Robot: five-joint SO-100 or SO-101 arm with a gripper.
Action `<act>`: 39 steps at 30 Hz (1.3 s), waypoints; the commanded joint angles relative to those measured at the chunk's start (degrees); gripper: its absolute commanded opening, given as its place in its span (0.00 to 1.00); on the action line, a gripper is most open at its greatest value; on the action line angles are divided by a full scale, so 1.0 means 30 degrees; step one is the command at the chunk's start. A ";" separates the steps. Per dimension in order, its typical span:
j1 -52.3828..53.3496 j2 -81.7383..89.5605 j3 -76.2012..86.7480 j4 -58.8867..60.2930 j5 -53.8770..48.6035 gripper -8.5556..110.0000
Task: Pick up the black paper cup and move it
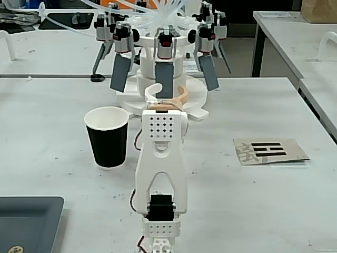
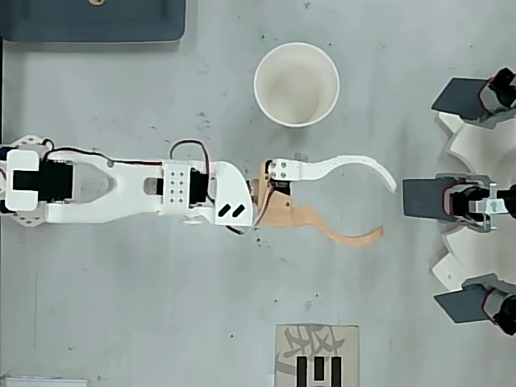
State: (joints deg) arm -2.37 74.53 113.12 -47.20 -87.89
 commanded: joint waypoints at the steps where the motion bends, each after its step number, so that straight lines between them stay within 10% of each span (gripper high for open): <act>1: 0.0176 -0.0029 -0.0586 -0.0937 -0.0557 0.10; 39: 0.0322 0.6680 0.7207 -0.2432 -0.0586 0.11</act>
State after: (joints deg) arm -1.85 89.56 134.03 -53.00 -89.30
